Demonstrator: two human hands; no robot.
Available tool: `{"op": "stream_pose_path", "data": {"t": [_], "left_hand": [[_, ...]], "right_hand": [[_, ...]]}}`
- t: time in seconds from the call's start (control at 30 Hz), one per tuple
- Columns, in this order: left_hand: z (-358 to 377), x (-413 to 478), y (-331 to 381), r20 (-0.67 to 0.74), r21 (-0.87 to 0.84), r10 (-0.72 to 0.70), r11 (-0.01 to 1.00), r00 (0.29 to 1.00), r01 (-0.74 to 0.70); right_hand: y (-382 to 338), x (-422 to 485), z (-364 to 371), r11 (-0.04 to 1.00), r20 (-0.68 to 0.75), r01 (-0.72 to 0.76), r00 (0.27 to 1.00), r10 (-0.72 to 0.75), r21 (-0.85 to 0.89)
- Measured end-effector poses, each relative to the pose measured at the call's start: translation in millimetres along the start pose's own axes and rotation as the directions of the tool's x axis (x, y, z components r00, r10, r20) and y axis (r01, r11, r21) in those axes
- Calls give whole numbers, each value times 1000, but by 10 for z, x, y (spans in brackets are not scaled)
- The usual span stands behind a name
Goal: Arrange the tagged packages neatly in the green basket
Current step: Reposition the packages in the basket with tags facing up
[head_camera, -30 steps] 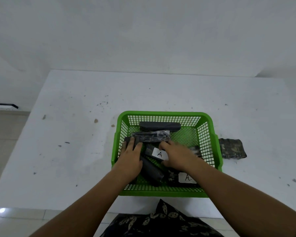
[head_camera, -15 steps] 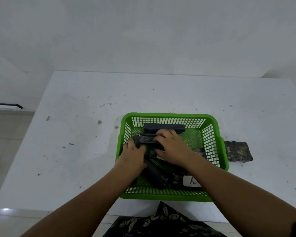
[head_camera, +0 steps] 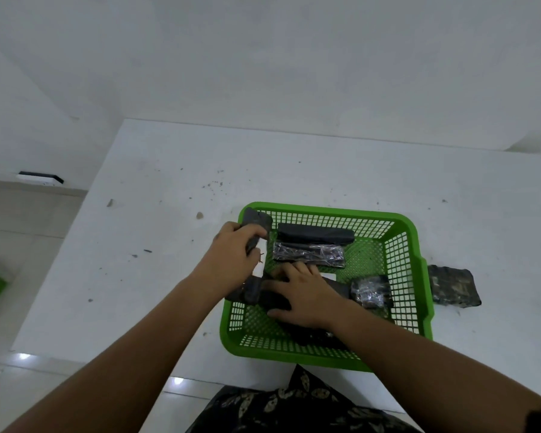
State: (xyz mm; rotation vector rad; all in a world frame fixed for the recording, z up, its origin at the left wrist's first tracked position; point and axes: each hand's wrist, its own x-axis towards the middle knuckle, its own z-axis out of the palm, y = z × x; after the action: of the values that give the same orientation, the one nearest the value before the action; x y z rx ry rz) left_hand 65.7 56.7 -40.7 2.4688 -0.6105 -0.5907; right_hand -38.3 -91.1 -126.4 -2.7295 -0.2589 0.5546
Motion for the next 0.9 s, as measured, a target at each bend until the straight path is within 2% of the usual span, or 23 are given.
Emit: {"op": "stream_pose_path", "data": {"t": [0.13,0.23,0.33,0.47,0.7,0.9], "left_hand": [[87,88,5,-30,201,-17,979,999,23],[163,131,1,-9,402,24,916,1000,-18],[225,142,-22,-10,531,96,844,995,-76],[330,158,-53,7,578,150,806,989,-126],[441,205,-129,61,613,127,778,990,-138],[467,229,-150,92,707,103,693,990,-138]], "right_hand": [[-26,-23,57,995,63,-29,997,35,-97],[-35,-70,66,985,36,-77,996,84,-151],[-43,-134,76,978,-11,-160,987,160,-134],[-9,-224,83,969,-49,-218,976,214,-113],[20,-251,59,968,-3,-207,978,209,-144],[6,-289,67,965,-27,-214,977,212,-155]]}}
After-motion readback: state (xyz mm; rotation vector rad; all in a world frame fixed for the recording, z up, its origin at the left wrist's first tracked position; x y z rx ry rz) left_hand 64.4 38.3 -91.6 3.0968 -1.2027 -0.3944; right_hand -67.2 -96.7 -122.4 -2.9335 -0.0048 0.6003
